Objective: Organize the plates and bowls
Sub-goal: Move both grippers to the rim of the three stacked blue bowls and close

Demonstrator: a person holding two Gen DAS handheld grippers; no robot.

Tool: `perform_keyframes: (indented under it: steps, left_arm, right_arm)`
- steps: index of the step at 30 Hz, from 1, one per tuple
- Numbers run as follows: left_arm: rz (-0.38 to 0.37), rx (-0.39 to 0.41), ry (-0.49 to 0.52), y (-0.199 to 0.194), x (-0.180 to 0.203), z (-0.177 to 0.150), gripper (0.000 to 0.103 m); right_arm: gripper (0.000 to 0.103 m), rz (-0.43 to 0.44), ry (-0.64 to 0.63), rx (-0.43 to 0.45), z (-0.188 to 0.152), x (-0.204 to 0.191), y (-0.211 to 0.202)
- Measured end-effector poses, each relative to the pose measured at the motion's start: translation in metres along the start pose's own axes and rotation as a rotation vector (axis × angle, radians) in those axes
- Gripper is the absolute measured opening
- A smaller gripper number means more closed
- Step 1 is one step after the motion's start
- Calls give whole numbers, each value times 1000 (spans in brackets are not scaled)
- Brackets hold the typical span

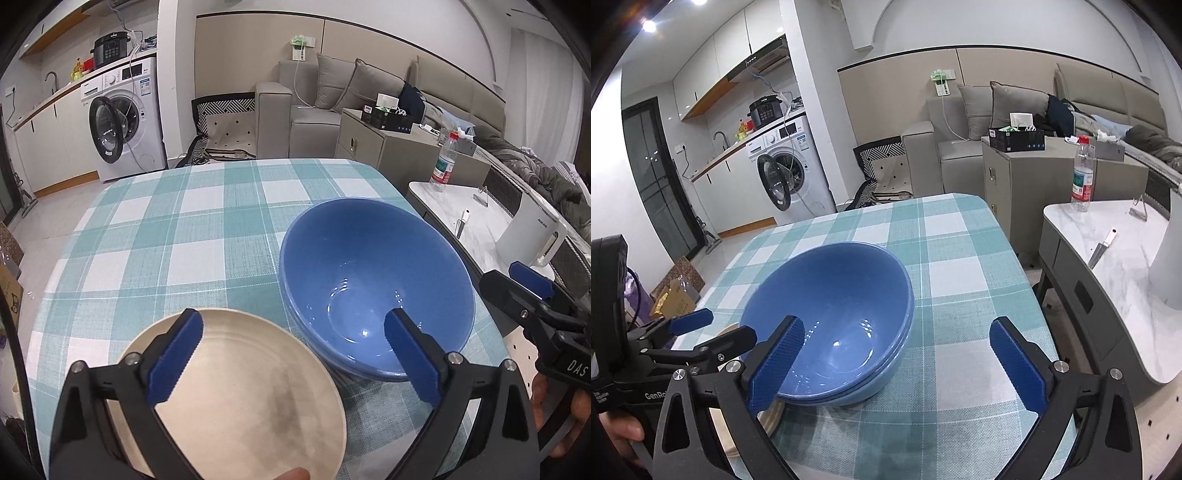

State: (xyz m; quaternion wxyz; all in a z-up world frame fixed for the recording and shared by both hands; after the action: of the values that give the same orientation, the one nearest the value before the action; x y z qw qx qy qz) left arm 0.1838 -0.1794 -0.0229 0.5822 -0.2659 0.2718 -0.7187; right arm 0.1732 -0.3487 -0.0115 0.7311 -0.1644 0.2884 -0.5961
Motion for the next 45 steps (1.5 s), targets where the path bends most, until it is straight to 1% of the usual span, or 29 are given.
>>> perform_keyframes:
  steps: [2, 8, 10, 15, 19, 22, 24, 27, 34, 38, 42, 45]
  left_arm:
    - [-2, 2, 9, 0, -3, 1, 103]
    - [5, -3, 13, 2, -11, 2, 103]
    - [5, -5, 12, 3, -14, 3, 103]
    - [18, -6, 28, 4, -17, 5, 103]
    - [22, -11, 31, 7, -20, 3, 103]
    - [14, -18, 12, 11, -21, 3, 103]
    - [13, -23, 11, 14, -21, 4, 103]
    - [34, -28, 24, 16, -20, 5, 103]
    - [49, -24, 22, 19, -25, 10, 103]
    - [58, -41, 18, 28, -28, 10, 103]
    - [57, -61, 17, 37, -28, 8, 103]
    - [47, -79, 16, 42, -26, 6, 100]
  right_arm:
    - [102, -2, -17, -5, 2, -2, 0]
    - [102, -45, -76, -20, 10, -6, 3]
    - [102, -46, -79, -27, 11, -7, 5]
    - [102, -25, -54, -34, 9, -5, 12]
    - [102, -30, -59, -56, 6, -2, 19]
    - [102, -53, -27, -64, 3, 5, 22]
    - [102, -28, 6, -69, 1, 7, 25]
    - [102, -52, 13, -82, -2, 13, 30]
    - [102, -42, 60, -111, -11, 22, 41]
    - [102, -45, 70, -130, -17, 22, 48]
    - [102, -20, 82, -151, -23, 19, 55]
    - [102, 10, 100, -159, -26, 16, 59]
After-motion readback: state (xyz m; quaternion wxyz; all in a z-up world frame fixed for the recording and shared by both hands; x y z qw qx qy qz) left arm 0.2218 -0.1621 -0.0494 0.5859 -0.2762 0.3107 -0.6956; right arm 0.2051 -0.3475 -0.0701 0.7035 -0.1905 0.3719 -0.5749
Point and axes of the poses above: each gripper's, at about its wrist camera, not at the fingertips, and y roughly the way its jaws point, x to its right, z to its top, the point moved 10 cm from there along y, roughly the way its jaws point, and after that the axes turned 3 degrees about y, right-handed, at the moved point
